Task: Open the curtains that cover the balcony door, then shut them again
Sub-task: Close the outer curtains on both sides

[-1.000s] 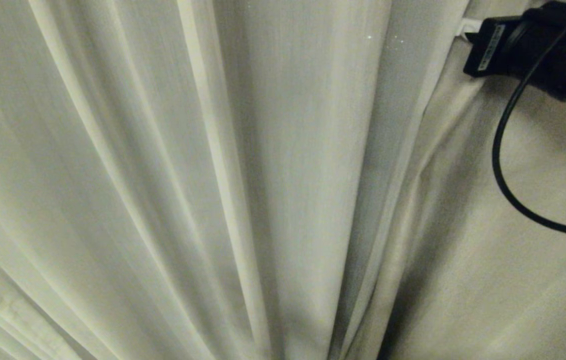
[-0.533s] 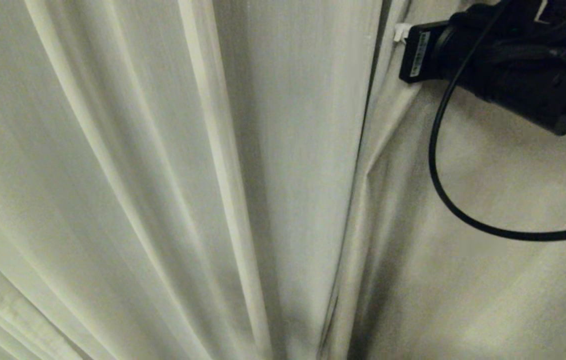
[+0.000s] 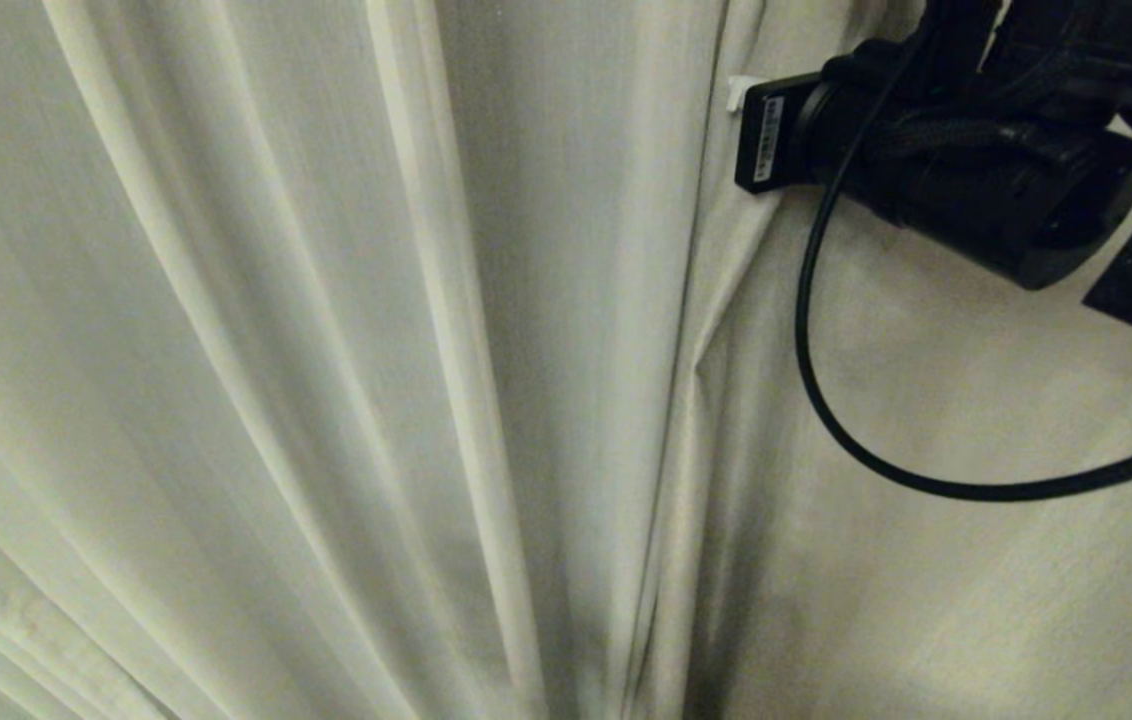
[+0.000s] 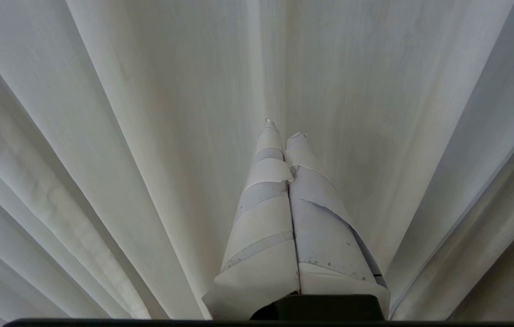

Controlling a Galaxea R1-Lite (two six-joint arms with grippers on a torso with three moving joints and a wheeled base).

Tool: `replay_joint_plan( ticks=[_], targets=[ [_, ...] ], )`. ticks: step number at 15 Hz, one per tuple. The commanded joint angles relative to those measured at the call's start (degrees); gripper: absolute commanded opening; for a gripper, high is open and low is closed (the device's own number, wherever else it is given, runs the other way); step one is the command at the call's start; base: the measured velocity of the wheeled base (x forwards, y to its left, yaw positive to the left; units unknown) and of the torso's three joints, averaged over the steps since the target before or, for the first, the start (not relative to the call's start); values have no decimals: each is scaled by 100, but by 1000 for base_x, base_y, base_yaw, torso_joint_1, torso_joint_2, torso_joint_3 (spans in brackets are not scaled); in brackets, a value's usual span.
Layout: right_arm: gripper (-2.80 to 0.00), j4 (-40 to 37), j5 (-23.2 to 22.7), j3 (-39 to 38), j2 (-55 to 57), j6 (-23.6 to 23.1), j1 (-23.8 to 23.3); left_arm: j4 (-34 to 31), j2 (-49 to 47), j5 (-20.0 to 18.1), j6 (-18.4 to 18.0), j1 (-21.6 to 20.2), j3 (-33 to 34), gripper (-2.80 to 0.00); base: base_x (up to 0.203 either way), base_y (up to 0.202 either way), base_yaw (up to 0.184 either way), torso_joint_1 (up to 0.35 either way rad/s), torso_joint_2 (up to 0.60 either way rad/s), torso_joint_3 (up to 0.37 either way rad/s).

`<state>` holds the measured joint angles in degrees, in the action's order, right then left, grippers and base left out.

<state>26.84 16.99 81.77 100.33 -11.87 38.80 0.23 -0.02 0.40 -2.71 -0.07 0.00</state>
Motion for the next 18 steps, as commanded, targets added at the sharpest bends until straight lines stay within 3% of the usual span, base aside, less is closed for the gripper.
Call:
replay_joint_plan(
  ticks=[1,6,13,17,18],
  targets=[
    [-280,9,11,-37,-34,-8,-4,4,2,-4,-1,-1,0,-280,0,0,0,0,0,0],
    [-280,-28,7,-555,-539,-6,-146,4,2,-5,-1,-1,0,-280,0,0,0,0,0,0],
    [-280,31,-27,-1598,-1508,123,-1352,4,2,-5,-1,-1,0,-280,0,0,0,0,0,0],
    [-280,31,-29,-1839,-1750,229,-1533,4,2,-4,-1,-1,0,-280,0,0,0,0,0,0],
    [0,23,-30,-1849,-1778,229,-1534,4,2,-4,-1,-1,0,-280,0,0,0,0,0,0]
  ],
)
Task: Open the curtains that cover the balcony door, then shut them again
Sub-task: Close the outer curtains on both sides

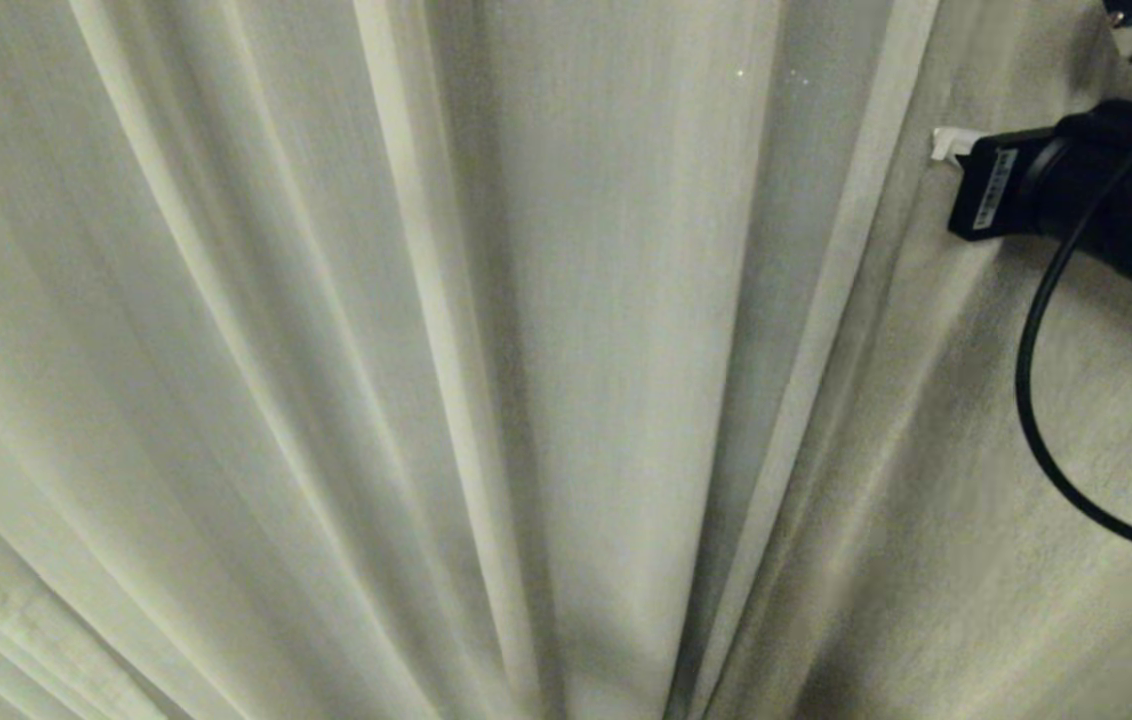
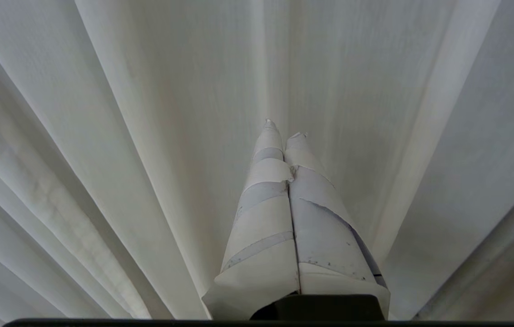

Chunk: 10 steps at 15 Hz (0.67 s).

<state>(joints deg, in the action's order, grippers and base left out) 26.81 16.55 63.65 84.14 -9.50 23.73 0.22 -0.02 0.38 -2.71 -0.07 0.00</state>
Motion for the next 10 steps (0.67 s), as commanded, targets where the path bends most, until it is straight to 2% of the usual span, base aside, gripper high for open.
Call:
replay_joint_plan(
  ticks=[1,5,10],
  targets=[
    [0,26,14,-37,-179,-8,-26,4,2,6,-1,-1,0,-280,0,0,0,0,0,0],
    [0,17,14,-262,-428,-8,-26,4,2,-3,-1,-1,0,-280,0,0,0,0,0,0],
    [0,-18,14,-1039,-1241,-2,-26,4,2,1,-1,-1,0,-280,0,0,0,0,0,0]
  ],
)
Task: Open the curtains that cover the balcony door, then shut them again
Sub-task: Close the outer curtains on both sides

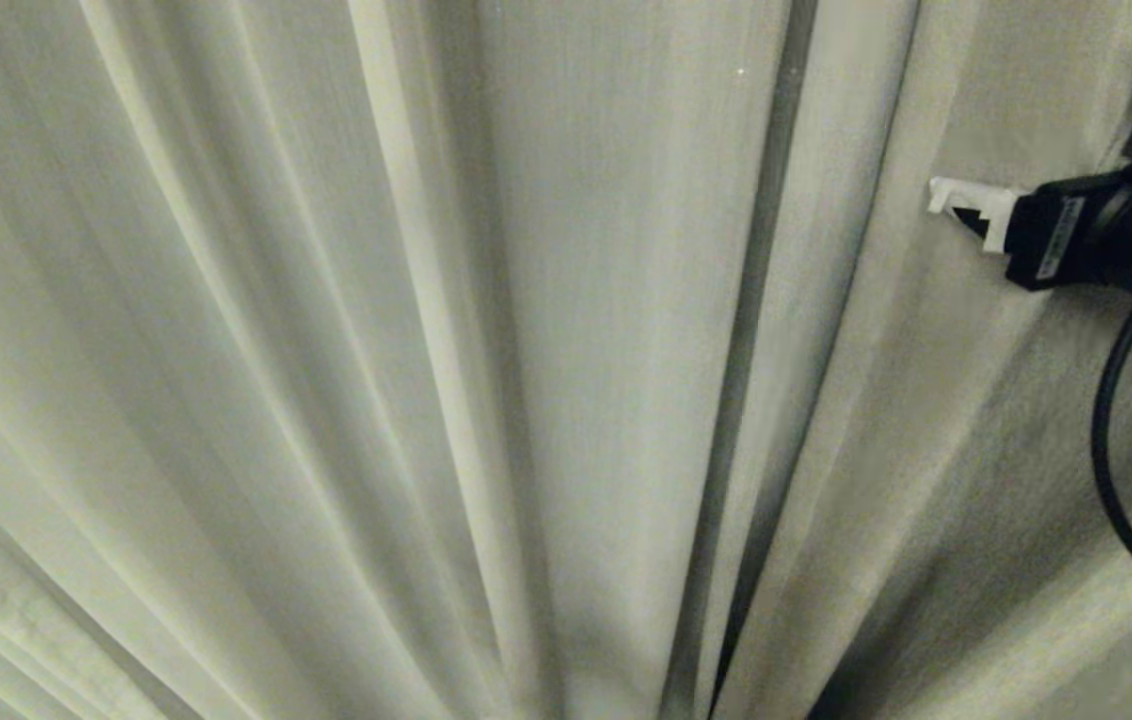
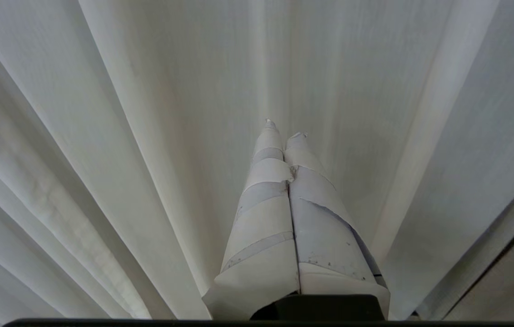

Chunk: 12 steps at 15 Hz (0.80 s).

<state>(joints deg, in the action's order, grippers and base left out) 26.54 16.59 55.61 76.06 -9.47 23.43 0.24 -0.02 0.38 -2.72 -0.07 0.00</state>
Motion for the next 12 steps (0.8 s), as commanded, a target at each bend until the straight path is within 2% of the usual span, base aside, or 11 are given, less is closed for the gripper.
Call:
replay_joint_plan(
  ticks=[1,12],
  targets=[
    [0,-8,5,-439,-660,-3,4,2,2,5,-1,-1,0,-280,0,0,0,0,0,0],
    [0,-220,-127,-2519,-3261,-9,11,2,2,5,-1,-1,0,-280,0,0,0,0,0,0]
  ],
)
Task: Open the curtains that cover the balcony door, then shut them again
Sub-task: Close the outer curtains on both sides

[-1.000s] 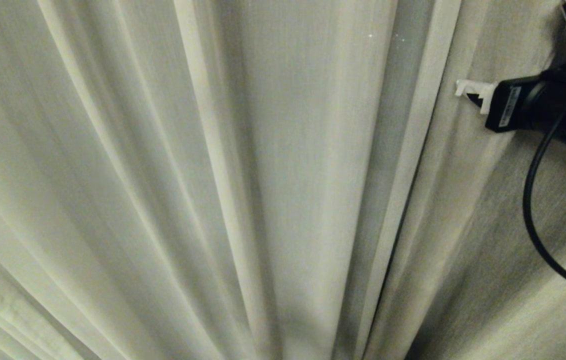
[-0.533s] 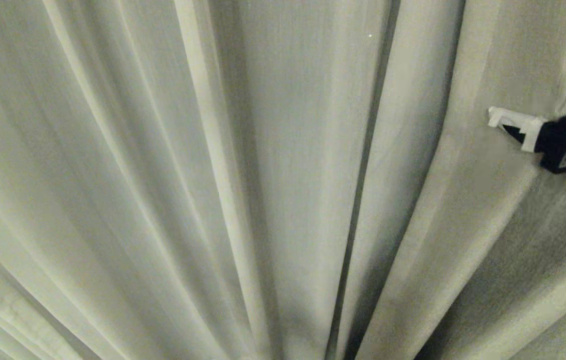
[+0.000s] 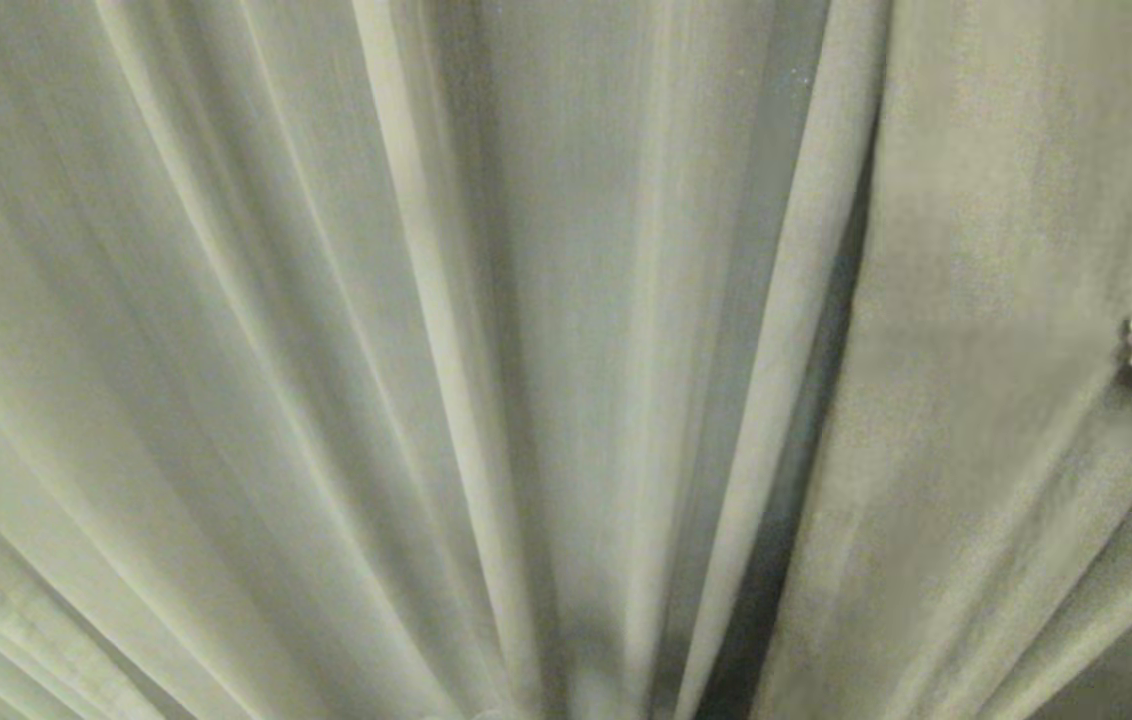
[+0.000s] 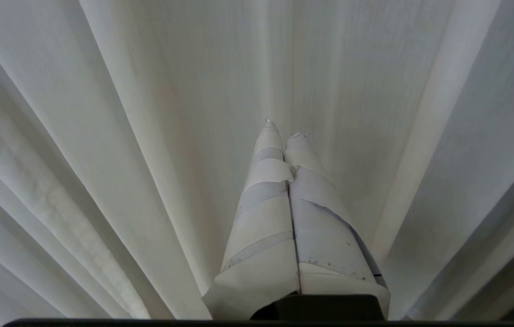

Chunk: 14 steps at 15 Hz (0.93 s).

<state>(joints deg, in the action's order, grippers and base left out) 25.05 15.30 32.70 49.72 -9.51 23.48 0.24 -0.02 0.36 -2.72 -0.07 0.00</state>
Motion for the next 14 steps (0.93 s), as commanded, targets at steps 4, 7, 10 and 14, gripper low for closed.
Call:
replay_joint_plan(
  ticks=[4,7,10,14],
  targets=[
    [0,-775,-59,-743,-1641,10,9,2,2,5,-1,-1,0,-280,0,0,0,0,0,0],
    [0,-852,-58,-1129,-2020,19,-8,2,2,7,-1,-1,0,-280,0,0,0,0,0,0],
    [0,-745,-48,-1403,-2085,20,-365,2,2,-1,-1,-1,0,-280,0,0,0,0,0,0],
    [-280,-379,-263,-1995,-2066,34,-1317,2,2,6,-1,-1,0,-280,0,0,0,0,0,0]
  ],
)
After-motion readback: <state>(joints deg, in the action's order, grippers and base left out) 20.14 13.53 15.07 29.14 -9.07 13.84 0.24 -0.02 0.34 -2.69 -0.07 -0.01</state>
